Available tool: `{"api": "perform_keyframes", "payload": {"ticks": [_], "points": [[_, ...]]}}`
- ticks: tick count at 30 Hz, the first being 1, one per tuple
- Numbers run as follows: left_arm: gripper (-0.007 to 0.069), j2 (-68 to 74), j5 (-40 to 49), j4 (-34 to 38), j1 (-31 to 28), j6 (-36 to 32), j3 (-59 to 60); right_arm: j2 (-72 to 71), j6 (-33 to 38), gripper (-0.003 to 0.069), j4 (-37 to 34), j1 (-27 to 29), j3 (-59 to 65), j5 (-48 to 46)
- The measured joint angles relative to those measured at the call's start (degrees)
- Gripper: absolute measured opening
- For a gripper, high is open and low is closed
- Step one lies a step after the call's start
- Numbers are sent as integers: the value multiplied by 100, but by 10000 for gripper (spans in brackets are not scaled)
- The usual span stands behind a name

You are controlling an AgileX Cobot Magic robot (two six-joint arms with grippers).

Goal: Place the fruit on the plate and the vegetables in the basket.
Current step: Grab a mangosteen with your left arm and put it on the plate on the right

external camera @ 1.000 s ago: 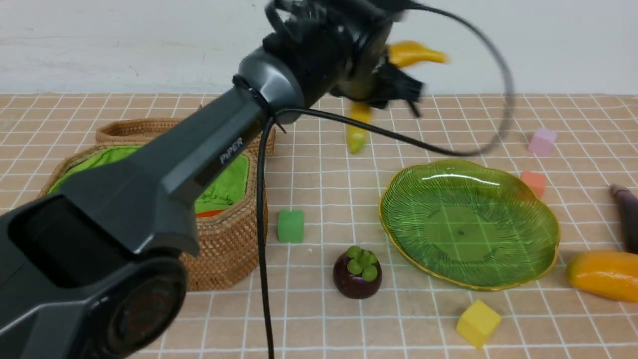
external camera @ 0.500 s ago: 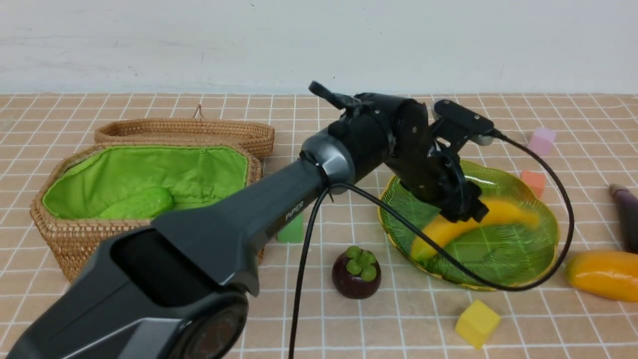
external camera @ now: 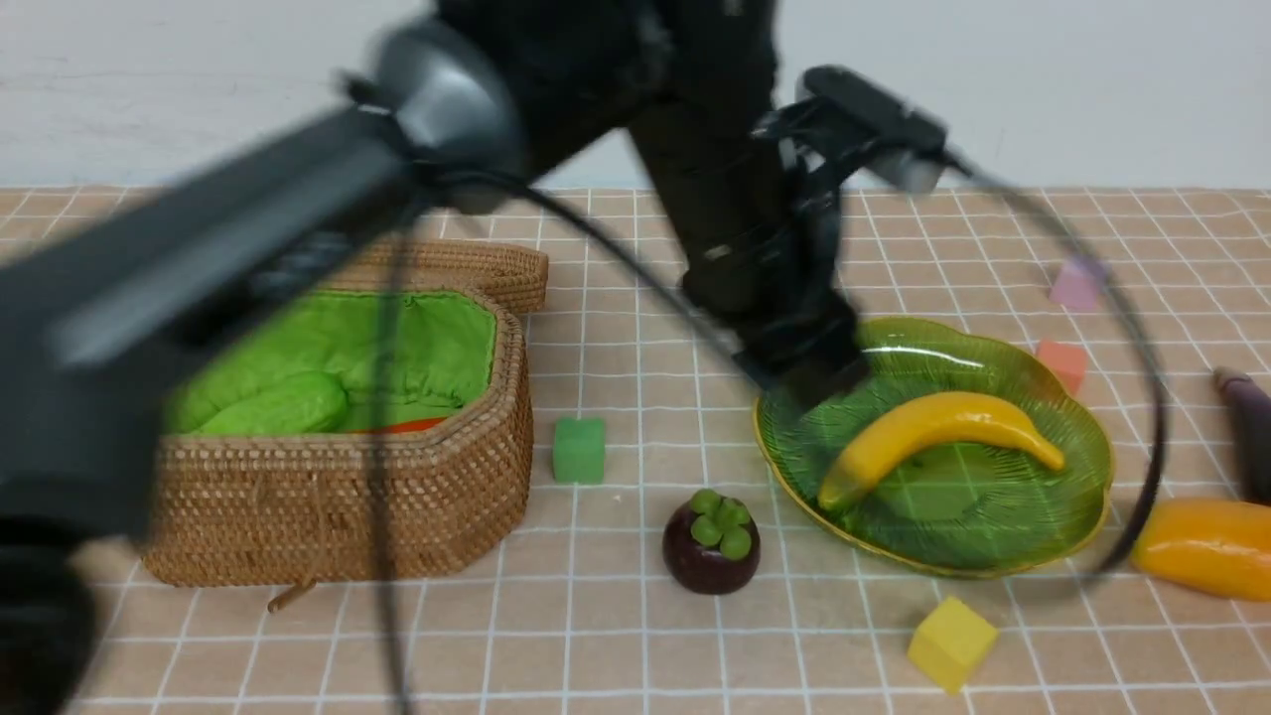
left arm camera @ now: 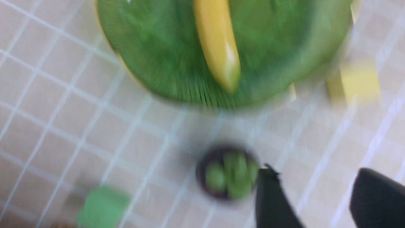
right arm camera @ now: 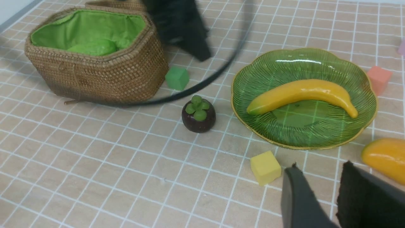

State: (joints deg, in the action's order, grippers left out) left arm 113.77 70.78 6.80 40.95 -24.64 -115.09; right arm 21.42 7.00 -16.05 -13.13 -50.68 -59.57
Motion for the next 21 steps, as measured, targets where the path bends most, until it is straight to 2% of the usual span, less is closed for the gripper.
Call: {"api": "perform_keyframes", "payload": {"ticks": [2,6,8,10,15,17,20,21], "points": [[333,-166,-81,-46,0,-237,553,0,0,222,-6,0,0,0],[465,-160,-855,-205,0,-434,1632,0,0,225,-12,0,0,-30],[589,7,-1507,-461,0,-440,2001,0,5,225,-56,0,0,-92],[647,166,-1950,-580,-7,-392,2108,0,25,225,-70,0,0,-131],[662,526,-2556,-647,-14,-379,2127,0,30,225,-111,0,0,-163],[642,631,-2563,-680,-14,-379,2127,0,30,225,-127,0,0,-184],[566,820,-2437,-898,-14,-292,2121,0,60,225,-134,0,0,-236],[567,820,-2344,-1021,-8,-192,2102,0,101,225,-134,0,0,-251]]}}
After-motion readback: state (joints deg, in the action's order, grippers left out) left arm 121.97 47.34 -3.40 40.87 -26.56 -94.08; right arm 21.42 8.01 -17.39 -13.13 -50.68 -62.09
